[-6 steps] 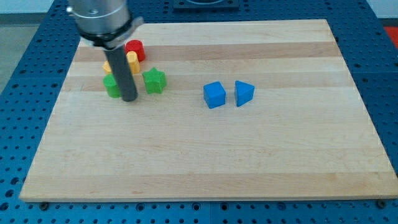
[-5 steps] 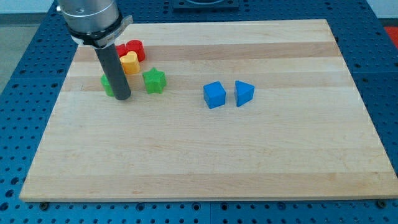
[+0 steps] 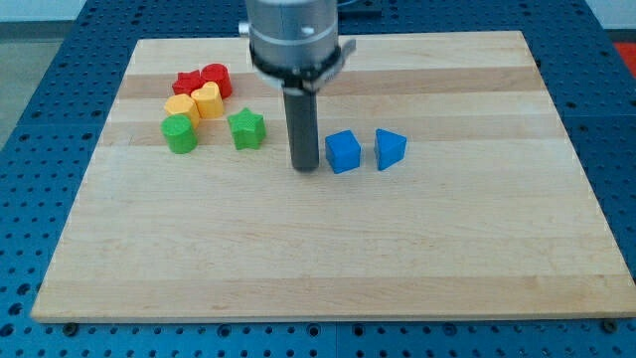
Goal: Push the green star towards the green circle
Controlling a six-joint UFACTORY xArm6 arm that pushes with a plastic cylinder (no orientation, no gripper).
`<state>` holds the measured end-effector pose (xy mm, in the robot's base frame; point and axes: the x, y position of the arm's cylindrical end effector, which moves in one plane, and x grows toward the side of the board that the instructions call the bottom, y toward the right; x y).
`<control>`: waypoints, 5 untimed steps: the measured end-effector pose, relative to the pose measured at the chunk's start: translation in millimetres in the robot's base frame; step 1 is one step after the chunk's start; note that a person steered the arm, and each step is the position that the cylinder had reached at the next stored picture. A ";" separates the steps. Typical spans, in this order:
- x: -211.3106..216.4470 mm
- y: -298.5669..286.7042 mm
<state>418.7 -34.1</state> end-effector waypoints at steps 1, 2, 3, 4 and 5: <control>-13.9 -1.0; -24.8 -32.9; -28.0 -55.3; -28.0 -68.4; -28.0 -74.5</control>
